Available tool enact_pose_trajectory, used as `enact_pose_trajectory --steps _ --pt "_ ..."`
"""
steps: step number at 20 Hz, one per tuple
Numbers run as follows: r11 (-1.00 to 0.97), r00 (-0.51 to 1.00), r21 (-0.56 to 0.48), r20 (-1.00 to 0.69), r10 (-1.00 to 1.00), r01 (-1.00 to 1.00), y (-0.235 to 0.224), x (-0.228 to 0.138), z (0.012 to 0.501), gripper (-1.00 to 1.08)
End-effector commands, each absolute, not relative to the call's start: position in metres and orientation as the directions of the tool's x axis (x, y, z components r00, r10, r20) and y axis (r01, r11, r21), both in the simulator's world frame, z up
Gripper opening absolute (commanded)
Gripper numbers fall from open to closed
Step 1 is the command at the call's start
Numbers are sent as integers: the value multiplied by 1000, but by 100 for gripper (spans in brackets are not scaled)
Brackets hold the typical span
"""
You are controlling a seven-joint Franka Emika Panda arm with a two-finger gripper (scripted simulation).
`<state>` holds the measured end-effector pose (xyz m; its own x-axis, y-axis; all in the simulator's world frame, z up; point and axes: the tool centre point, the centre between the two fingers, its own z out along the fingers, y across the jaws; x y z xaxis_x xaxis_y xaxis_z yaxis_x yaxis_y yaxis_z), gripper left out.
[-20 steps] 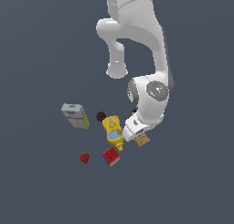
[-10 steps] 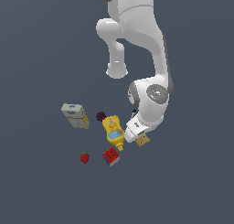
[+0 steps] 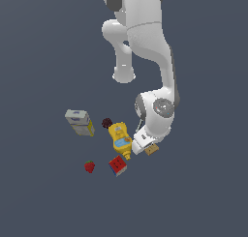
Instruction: Pick up a designated object from a clutter of objects.
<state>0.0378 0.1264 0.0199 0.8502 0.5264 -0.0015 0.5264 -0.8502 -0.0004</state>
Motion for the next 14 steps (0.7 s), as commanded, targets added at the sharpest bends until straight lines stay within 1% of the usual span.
enact_pose_trajectory --steps 1,4,5,14 --pt "-850 850 0 0 527 527 127 38 13 100" --pt "-850 850 0 0 527 527 127 39 11 100" --pt "-850 850 0 0 527 527 127 39 11 -100" --pt "-850 850 0 0 527 527 127 39 11 -100"
